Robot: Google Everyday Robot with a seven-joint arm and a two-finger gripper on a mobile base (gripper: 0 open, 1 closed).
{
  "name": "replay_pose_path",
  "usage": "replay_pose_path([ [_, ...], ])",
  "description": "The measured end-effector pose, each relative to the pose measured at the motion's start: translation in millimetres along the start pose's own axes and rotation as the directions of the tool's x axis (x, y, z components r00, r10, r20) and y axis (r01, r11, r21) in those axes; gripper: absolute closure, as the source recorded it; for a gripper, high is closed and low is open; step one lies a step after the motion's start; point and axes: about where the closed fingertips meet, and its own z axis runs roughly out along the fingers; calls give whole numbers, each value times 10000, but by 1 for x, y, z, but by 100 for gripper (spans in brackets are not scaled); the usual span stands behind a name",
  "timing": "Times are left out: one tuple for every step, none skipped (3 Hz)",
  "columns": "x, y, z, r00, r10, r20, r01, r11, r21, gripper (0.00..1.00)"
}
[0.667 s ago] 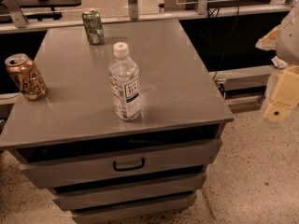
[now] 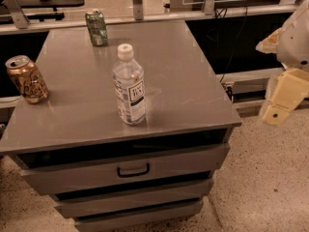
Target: Move blue plastic bottle near orange can
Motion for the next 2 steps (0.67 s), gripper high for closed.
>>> replay_pose_path([
  [-30,-11,34,9907,-246,1338,274,9994,-195,0],
  [-75,-27,72,9456,-144,3251,318,9983,-482,0],
])
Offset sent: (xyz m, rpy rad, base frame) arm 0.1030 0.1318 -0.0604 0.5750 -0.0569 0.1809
